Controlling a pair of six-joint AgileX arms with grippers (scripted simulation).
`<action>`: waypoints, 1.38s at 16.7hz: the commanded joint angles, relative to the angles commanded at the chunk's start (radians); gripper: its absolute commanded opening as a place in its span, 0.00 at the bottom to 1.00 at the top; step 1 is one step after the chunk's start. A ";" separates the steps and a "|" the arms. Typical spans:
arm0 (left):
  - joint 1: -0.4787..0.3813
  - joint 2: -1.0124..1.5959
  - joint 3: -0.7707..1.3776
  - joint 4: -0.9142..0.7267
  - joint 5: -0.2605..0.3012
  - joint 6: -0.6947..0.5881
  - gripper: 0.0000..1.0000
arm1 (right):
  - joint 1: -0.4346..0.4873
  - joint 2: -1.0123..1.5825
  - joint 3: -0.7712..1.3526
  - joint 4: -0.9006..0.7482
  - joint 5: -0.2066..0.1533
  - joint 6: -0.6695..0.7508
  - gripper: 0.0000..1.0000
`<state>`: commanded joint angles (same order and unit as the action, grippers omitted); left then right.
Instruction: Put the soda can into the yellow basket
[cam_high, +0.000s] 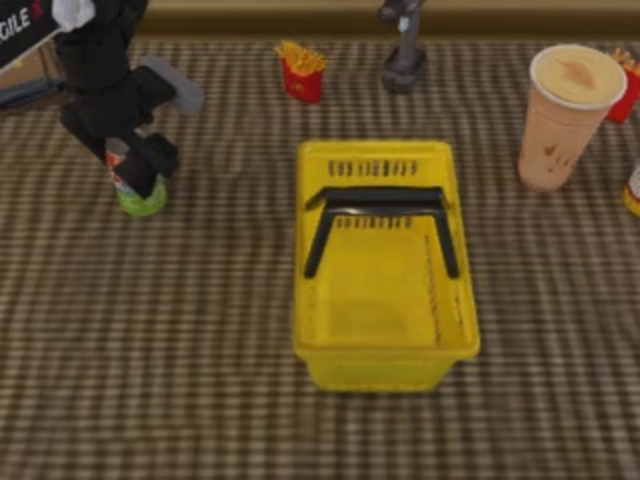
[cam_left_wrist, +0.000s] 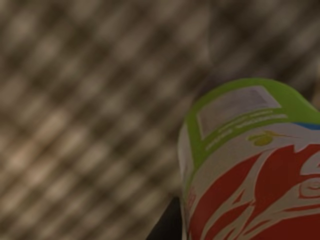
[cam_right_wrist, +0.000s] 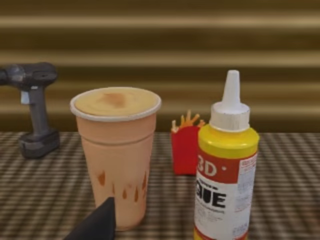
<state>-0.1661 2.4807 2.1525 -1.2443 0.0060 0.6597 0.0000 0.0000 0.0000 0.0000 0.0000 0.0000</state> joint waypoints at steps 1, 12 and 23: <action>-0.002 -0.001 -0.005 0.010 0.007 -0.003 0.00 | 0.000 0.000 0.000 0.000 0.000 0.000 1.00; -0.067 -0.109 -0.320 0.719 0.475 -0.229 0.00 | 0.000 0.000 0.000 0.000 0.000 0.000 1.00; -0.146 -0.357 -0.763 1.781 1.127 -0.551 0.00 | 0.000 0.000 0.000 0.000 0.000 0.000 1.00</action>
<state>-0.3126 2.1234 1.3893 0.5368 1.1329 0.1091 0.0000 0.0000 0.0000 0.0000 0.0000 0.0000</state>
